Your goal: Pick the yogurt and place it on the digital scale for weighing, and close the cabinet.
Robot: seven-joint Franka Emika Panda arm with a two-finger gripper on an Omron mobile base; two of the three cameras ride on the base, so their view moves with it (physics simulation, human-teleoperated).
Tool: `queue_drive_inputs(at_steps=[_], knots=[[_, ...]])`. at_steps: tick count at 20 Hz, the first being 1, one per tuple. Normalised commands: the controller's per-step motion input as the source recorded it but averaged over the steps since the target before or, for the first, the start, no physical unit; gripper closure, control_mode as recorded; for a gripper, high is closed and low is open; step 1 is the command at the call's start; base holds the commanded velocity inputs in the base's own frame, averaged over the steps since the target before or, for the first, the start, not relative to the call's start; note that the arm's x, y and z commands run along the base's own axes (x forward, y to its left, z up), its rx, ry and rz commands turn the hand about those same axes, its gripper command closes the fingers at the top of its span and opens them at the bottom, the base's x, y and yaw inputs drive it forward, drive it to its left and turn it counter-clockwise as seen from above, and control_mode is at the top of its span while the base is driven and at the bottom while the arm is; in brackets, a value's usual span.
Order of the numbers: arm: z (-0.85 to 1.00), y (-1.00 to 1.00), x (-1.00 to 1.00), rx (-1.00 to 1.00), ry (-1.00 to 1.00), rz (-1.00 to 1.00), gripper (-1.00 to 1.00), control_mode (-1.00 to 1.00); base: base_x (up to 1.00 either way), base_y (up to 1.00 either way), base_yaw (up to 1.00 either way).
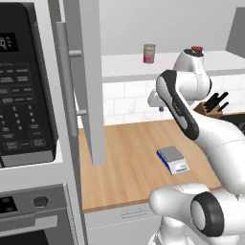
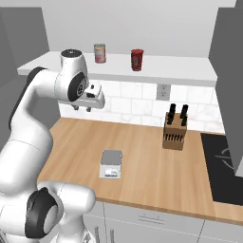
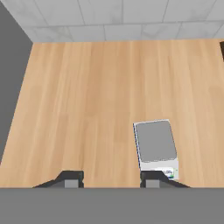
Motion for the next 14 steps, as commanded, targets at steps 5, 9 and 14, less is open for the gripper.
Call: queue_drive_inputs(at_steps=[5,9,14], knots=[[0.0,0.0,-0.47,0.0,-0.07,0.0,-1.0,-1.0,0.0,0.0,0.0],[0.04,-0.05,-0.83,-0.03,-0.35,-0.02,-1.0,-1.0,0.0,0.0,0.0],[0.38,-0.27,-0.69,0.0,-0.39,-0.03,-1.0,-1.0,0.0,0.0,0.0]])
